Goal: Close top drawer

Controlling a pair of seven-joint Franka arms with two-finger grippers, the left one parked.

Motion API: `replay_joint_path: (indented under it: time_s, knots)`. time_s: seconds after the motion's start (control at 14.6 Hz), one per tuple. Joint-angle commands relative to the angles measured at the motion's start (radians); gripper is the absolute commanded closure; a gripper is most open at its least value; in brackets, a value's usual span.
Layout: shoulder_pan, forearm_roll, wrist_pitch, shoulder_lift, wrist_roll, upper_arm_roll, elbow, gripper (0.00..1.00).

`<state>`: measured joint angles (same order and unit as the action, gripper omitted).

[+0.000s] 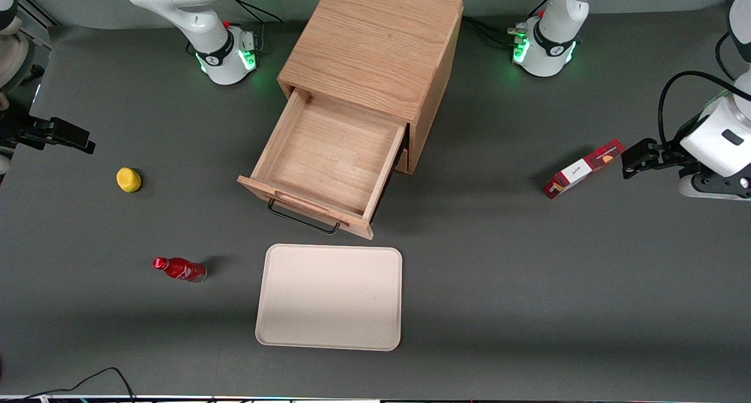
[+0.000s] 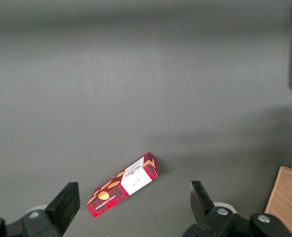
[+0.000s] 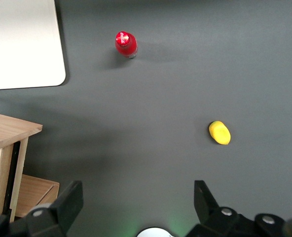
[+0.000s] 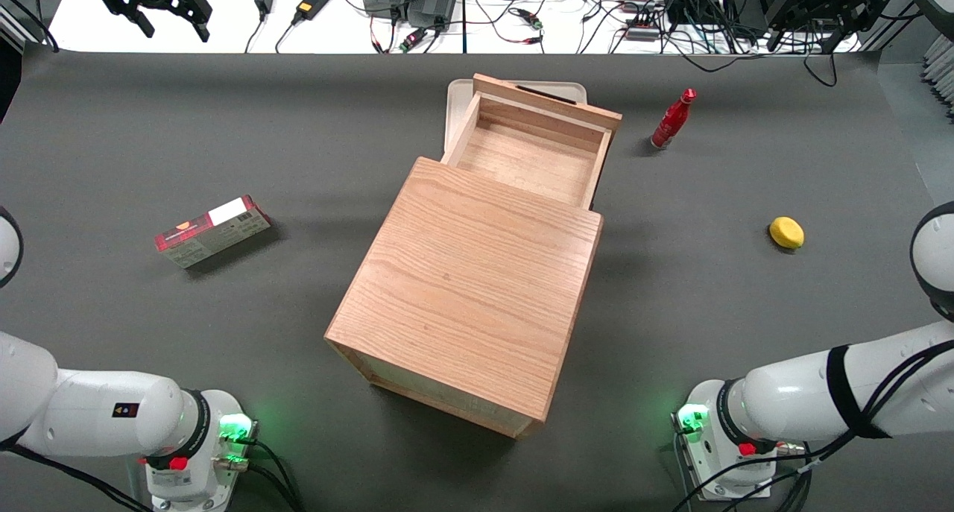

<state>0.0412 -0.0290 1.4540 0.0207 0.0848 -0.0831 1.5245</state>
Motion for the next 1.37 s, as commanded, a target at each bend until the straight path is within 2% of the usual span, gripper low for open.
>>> replay_joint_path:
  time_s: [0.0, 0.27, 0.41, 0.62, 0.82, 1.1, 1.3]
  knots:
    - [0.006, 0.007, -0.024, 0.01, 0.029, -0.001, -0.041, 0.0]
    - [0.008, 0.011, -0.024, 0.008, 0.018, 0.003, -0.053, 0.0]
    - [0.002, 0.027, -0.024, 0.025, -0.045, 0.013, -0.067, 0.0]
    - [0.009, 0.03, -0.035, 0.091, -0.056, 0.022, -0.167, 0.0]
    - [0.016, 0.034, -0.067, 0.148, -0.155, 0.077, -0.248, 0.0]
    - [0.016, 0.034, -0.115, 0.315, -0.342, 0.184, -0.499, 0.0]
    - [0.022, 0.032, -0.083, 0.407, -0.355, 0.29, -0.587, 0.0]
